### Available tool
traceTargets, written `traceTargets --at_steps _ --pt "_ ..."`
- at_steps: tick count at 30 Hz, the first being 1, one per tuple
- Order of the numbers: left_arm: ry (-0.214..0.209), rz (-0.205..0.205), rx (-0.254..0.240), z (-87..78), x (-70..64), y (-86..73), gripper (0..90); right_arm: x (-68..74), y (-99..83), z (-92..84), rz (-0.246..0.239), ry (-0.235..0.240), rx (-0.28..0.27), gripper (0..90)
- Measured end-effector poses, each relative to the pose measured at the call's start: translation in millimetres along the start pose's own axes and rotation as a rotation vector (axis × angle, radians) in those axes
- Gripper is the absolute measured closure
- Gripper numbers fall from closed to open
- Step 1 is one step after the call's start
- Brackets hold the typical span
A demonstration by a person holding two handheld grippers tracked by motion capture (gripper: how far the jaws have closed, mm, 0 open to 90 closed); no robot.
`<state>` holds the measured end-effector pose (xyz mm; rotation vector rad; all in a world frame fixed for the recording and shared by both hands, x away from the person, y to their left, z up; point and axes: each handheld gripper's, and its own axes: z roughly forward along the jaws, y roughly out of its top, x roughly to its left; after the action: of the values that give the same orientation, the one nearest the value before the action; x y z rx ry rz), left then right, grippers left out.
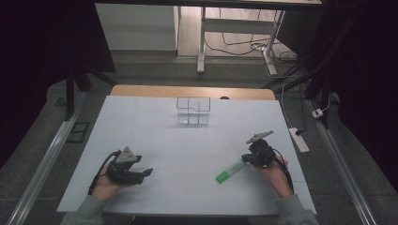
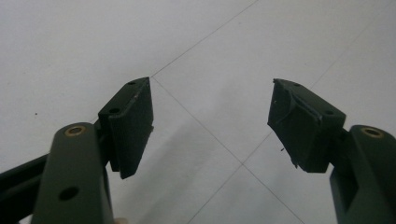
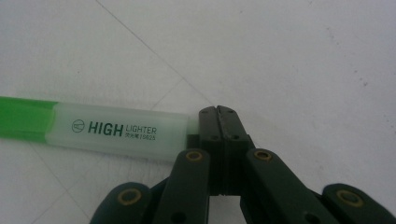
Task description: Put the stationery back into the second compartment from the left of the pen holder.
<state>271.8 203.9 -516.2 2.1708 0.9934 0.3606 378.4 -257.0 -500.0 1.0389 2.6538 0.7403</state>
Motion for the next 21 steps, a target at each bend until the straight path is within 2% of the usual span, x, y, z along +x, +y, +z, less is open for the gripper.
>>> traceTargets --at_steps 8,21 --pt "0.000 0.002 0.001 0.5 -0.4 0.2 30.7 12.7 -0.4 -0.1 -0.014 0.036 0.011 89.1" --pt "-0.002 0.015 0.008 2.6 -3.0 0.8 30.5 37.9 5.5 4.4 -0.051 0.117 0.000 89.1"
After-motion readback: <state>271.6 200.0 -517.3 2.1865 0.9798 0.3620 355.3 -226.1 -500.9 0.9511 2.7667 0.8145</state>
